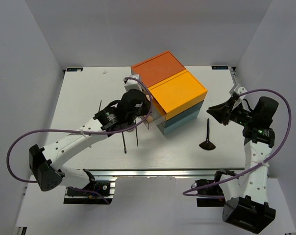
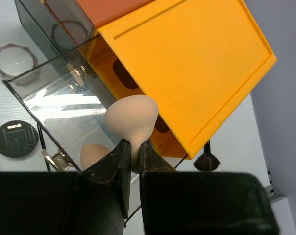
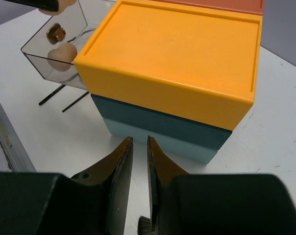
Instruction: Organize the makeup
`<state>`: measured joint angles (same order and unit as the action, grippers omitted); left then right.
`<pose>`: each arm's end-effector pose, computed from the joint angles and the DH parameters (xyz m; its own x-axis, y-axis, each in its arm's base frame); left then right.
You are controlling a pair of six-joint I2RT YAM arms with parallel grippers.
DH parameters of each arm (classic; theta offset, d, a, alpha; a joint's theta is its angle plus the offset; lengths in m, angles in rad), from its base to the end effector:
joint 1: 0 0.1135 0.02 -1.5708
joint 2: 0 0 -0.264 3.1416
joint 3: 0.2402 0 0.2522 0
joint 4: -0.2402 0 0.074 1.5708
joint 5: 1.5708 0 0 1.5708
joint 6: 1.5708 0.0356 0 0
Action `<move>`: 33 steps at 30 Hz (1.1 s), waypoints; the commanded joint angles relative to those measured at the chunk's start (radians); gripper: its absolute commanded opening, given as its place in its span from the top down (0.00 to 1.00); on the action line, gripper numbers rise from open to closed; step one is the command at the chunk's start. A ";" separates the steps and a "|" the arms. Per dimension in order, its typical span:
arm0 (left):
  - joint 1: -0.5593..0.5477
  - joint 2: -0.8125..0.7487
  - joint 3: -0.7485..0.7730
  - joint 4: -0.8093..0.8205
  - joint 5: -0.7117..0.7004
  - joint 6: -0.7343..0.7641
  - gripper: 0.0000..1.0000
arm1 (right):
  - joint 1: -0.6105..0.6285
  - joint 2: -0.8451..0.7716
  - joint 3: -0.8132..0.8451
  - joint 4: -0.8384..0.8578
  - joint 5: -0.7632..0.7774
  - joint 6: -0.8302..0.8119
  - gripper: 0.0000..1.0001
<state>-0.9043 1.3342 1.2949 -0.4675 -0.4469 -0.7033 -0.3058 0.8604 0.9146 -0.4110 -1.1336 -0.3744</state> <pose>0.1963 -0.2247 0.3690 -0.5362 -0.2617 -0.8025 0.1684 0.8985 -0.4055 0.1743 -0.0212 0.3557 -0.0606 -0.1432 -0.9878 -0.7566 0.6521 -0.0482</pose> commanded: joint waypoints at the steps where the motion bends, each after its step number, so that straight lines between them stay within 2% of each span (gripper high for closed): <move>1: 0.011 0.019 -0.002 0.015 0.046 -0.036 0.81 | 0.011 0.002 -0.010 0.000 0.026 -0.014 0.76; 3: 0.015 0.034 0.001 0.035 0.054 -0.032 0.74 | 0.013 0.006 -0.008 0.001 0.026 -0.014 0.74; 4: 0.019 0.039 0.007 0.043 0.059 -0.030 0.65 | 0.011 0.008 -0.006 0.001 0.026 -0.014 0.74; 6: 0.021 0.056 0.018 0.041 0.059 -0.033 0.56 | 0.014 0.014 -0.008 0.005 0.029 -0.014 0.72; 7: 0.021 0.056 0.027 0.030 0.050 -0.035 0.49 | 0.014 0.015 -0.006 0.006 0.029 -0.014 0.72; 11: 0.021 0.024 0.026 0.016 0.017 -0.055 0.35 | 0.013 0.028 -0.011 0.018 0.029 -0.001 0.72; 15: 0.024 -0.012 0.038 -0.008 -0.016 -0.065 0.34 | 0.019 0.031 -0.019 0.028 0.028 0.002 0.71; 16: 0.025 -0.018 0.043 -0.020 -0.025 -0.068 0.36 | 0.023 0.032 -0.020 0.029 0.029 0.000 0.71; 19: 0.034 -0.065 0.043 -0.043 -0.068 -0.119 0.69 | 0.036 0.037 -0.019 0.032 0.031 -0.011 0.71; 20: 0.042 -0.081 0.023 -0.052 -0.078 -0.136 0.85 | 0.039 0.040 -0.019 0.032 0.037 -0.014 0.71; 22: 0.073 -0.131 -0.015 -0.078 -0.099 -0.212 0.98 | 0.053 0.043 -0.020 0.037 0.043 -0.015 0.71; 25: 0.142 -0.205 -0.126 -0.083 -0.087 -0.322 1.00 | 0.074 0.045 -0.029 0.047 0.054 -0.006 0.71; 29: 0.222 -0.234 -0.207 -0.080 -0.030 -0.386 1.00 | 0.092 0.043 -0.040 0.061 0.074 0.005 0.71; 33: 0.300 -0.162 -0.252 0.002 0.150 -0.369 1.00 | 0.100 0.046 -0.046 0.075 0.084 0.019 0.71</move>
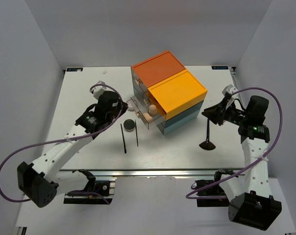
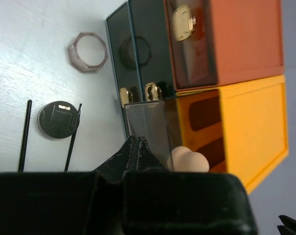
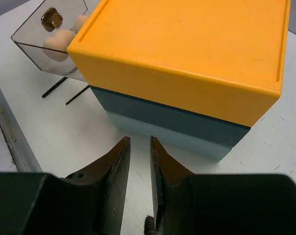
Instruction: Organize the makeup
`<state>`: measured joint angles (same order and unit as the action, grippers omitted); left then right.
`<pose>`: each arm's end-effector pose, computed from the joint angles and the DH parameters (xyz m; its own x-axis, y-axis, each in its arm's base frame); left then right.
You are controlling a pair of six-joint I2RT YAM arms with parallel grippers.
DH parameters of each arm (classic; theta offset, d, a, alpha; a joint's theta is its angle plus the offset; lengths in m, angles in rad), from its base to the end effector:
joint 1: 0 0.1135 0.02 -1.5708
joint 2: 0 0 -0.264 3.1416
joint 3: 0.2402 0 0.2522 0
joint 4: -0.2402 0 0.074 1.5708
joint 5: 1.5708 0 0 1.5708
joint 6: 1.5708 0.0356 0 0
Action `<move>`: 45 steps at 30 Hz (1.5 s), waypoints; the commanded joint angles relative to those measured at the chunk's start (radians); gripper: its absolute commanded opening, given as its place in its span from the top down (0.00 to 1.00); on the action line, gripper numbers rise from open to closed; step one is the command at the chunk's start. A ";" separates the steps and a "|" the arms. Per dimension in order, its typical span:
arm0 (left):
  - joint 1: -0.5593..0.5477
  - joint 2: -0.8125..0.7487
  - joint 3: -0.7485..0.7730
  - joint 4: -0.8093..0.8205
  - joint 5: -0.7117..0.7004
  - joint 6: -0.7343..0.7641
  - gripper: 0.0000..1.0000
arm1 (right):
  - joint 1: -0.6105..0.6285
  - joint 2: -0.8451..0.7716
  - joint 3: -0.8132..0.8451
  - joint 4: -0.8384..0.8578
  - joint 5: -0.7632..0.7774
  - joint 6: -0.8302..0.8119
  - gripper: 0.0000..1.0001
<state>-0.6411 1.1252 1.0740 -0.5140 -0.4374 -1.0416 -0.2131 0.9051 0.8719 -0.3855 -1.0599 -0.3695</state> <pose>0.2043 -0.1336 0.3422 -0.4369 -0.6496 -0.6222 -0.2417 0.7510 -0.6144 0.1896 -0.0093 0.3358 -0.1266 -0.1533 -0.9800 -0.7734 0.6339 0.0008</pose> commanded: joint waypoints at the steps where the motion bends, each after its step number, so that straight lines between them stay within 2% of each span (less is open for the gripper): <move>1: 0.043 0.064 -0.049 0.110 0.213 -0.029 1.00 | 0.009 0.003 -0.002 0.051 0.012 0.014 0.71; 7: 0.063 0.209 0.007 0.173 0.310 0.005 1.00 | 0.009 -0.012 -0.010 0.040 0.037 0.006 0.71; 10: 0.073 0.242 0.018 0.227 0.348 0.011 0.89 | 0.009 -0.023 -0.025 0.036 0.044 0.004 0.71; 11: 0.075 0.249 0.029 0.233 0.367 0.011 0.75 | 0.009 -0.026 -0.030 0.036 0.049 0.004 0.71; 14: 0.083 0.283 0.043 0.264 0.397 0.011 0.63 | 0.009 -0.032 -0.037 0.037 0.060 0.004 0.71; 15: 0.084 0.298 0.044 0.281 0.405 0.005 0.62 | 0.009 -0.032 -0.039 0.039 0.066 0.003 0.71; 28: 0.100 0.430 0.104 0.376 0.520 0.000 0.52 | 0.009 -0.020 -0.048 0.051 0.092 -0.008 0.70; 38: 0.110 0.418 0.038 0.449 0.551 0.008 0.42 | 0.009 -0.020 -0.060 0.050 0.100 -0.019 0.70; 44: 0.127 0.412 0.011 0.442 0.565 0.006 0.43 | 0.011 -0.014 -0.063 0.046 0.097 -0.019 0.70; 45: 0.130 0.404 0.000 0.434 0.565 -0.004 0.51 | 0.009 -0.014 -0.062 0.046 0.098 -0.022 0.70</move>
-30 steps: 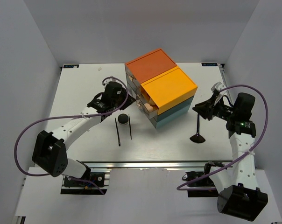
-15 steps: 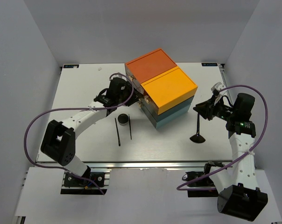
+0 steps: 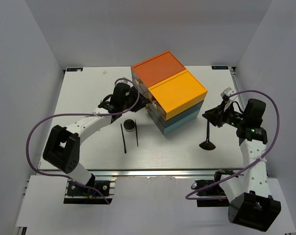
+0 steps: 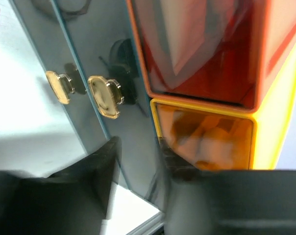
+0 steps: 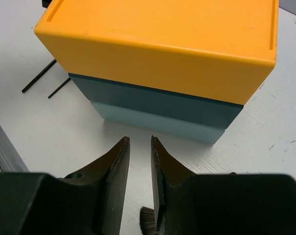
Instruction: Organize the makeup
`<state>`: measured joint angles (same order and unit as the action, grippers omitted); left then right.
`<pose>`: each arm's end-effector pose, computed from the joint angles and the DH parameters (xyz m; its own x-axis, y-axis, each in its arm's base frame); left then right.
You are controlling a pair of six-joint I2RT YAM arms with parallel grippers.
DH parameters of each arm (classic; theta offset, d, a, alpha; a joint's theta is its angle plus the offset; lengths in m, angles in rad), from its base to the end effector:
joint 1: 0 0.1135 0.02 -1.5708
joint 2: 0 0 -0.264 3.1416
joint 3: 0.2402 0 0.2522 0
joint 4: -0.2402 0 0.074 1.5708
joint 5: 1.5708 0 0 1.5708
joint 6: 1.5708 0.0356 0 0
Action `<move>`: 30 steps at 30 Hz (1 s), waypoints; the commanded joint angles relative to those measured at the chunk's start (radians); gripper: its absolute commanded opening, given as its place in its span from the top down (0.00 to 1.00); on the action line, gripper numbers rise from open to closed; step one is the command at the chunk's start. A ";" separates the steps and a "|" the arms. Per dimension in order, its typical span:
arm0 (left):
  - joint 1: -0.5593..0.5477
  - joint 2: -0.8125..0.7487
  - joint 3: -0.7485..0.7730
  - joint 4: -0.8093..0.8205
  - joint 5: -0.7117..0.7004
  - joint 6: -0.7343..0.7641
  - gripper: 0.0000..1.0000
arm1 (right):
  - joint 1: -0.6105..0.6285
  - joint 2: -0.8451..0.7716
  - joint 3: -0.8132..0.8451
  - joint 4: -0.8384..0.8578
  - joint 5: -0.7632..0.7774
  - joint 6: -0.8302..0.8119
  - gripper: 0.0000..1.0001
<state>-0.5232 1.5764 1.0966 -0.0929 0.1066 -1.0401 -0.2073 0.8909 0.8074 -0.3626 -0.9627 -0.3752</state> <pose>0.3086 -0.1824 0.2584 -0.7329 -0.5673 -0.3757 -0.1142 0.6468 -0.7540 0.1902 -0.0102 0.3175 -0.1704 -0.1781 -0.9691 -0.7195 0.6945 -0.0011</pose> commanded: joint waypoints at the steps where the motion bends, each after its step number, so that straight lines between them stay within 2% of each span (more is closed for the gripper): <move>1: 0.021 -0.055 -0.039 0.013 0.021 -0.012 0.59 | 0.005 -0.001 0.003 0.021 0.001 -0.018 0.70; 3: 0.031 -0.075 -0.110 0.036 0.010 -0.049 0.79 | 0.005 0.000 0.006 0.014 0.001 -0.025 0.70; 6: 0.063 -0.092 -0.187 0.108 0.028 -0.096 0.82 | 0.005 0.002 0.003 0.010 -0.001 -0.031 0.70; 8: 0.086 -0.078 -0.205 0.176 0.050 -0.123 0.80 | 0.005 0.002 0.003 0.007 -0.002 -0.031 0.70; 11: 0.103 -0.041 -0.208 0.237 0.076 -0.127 0.63 | 0.003 0.003 -0.001 0.007 -0.002 -0.031 0.70; 14: 0.112 0.002 -0.187 0.289 0.100 -0.129 0.53 | 0.005 0.005 -0.001 0.002 0.002 -0.034 0.70; 22: 0.114 0.108 -0.115 0.341 0.172 -0.127 0.49 | 0.003 0.003 -0.010 -0.006 0.018 -0.047 0.70; 30: 0.117 0.134 -0.135 0.426 0.197 -0.169 0.49 | 0.003 0.000 -0.020 -0.007 0.022 -0.056 0.70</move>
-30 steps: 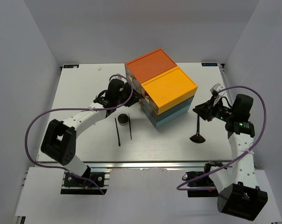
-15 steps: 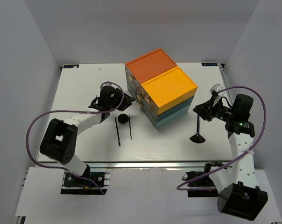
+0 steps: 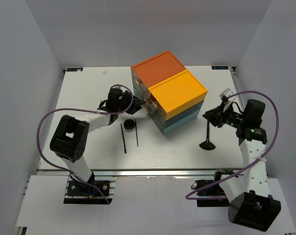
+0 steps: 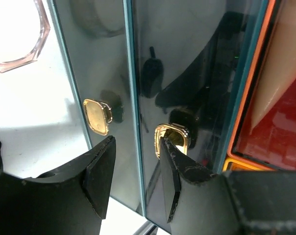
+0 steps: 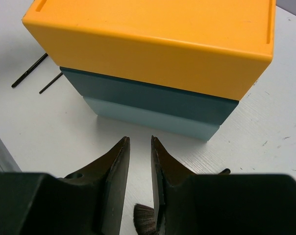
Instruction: Organize the makeup
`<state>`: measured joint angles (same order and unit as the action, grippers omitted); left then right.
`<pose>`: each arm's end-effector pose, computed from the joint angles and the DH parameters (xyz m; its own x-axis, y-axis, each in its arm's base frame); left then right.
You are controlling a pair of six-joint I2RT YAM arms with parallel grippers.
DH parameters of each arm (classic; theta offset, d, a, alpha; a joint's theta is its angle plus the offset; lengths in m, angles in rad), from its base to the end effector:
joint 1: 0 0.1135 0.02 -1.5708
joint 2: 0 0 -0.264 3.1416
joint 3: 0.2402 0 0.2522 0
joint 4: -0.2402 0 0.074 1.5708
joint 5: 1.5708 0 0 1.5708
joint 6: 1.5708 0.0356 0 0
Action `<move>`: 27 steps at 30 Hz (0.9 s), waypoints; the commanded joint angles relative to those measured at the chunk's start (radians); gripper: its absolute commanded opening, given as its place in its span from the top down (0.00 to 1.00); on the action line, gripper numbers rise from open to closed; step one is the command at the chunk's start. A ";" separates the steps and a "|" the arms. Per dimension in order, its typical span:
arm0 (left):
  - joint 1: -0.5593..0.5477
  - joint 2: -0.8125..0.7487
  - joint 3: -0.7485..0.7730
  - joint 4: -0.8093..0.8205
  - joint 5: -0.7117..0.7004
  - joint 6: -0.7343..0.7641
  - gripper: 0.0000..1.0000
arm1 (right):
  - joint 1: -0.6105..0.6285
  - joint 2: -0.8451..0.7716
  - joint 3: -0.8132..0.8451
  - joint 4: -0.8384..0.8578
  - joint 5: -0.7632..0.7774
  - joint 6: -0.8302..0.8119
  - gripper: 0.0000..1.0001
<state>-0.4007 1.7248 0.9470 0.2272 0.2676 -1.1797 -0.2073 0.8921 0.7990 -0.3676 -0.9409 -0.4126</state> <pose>0.3365 -0.1528 0.1886 -0.7233 -0.6619 -0.1970 -0.2229 0.4937 -0.8406 0.1907 -0.0107 0.3137 -0.1631 -0.2071 -0.9646 -0.7123 0.7013 -0.0301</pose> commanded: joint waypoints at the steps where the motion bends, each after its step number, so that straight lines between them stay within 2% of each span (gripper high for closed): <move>1: -0.004 -0.022 0.006 0.141 0.038 -0.046 0.49 | 0.003 0.002 -0.012 -0.002 0.001 -0.020 0.70; 8: 0.000 -0.085 -0.073 0.224 0.039 -0.067 0.62 | 0.003 0.007 -0.017 -0.001 0.002 -0.028 0.70; 12: 0.002 -0.087 -0.091 0.262 0.064 -0.078 0.62 | 0.003 0.014 -0.018 0.009 -0.001 -0.023 0.70; 13: 0.002 -0.091 -0.099 0.274 0.068 -0.084 0.70 | 0.005 0.015 -0.015 0.006 0.001 -0.023 0.70; 14: 0.002 -0.099 -0.103 0.276 0.070 -0.084 0.69 | 0.003 0.015 -0.014 0.006 0.005 -0.026 0.70; 16: 0.002 -0.096 -0.099 0.252 0.071 -0.069 0.63 | 0.003 0.015 -0.015 0.009 0.005 -0.029 0.70; 17: 0.003 -0.094 -0.096 0.245 0.073 -0.064 0.52 | 0.003 0.016 -0.018 0.010 0.002 -0.028 0.70; 18: 0.002 -0.081 -0.093 0.248 0.074 -0.064 0.50 | 0.003 0.019 -0.018 0.010 0.001 -0.028 0.70; 23: 0.002 -0.024 -0.039 0.250 0.097 -0.066 0.45 | 0.003 0.021 -0.020 0.015 0.005 -0.023 0.70; 27: 0.002 0.009 -0.002 0.196 0.111 -0.041 0.51 | 0.003 0.019 -0.012 0.006 0.011 -0.029 0.70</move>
<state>-0.3962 1.7248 0.9058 0.4477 0.3550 -1.2484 -0.2073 0.9108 0.7883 -0.3683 -0.9363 -0.4278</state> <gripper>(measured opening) 0.501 0.298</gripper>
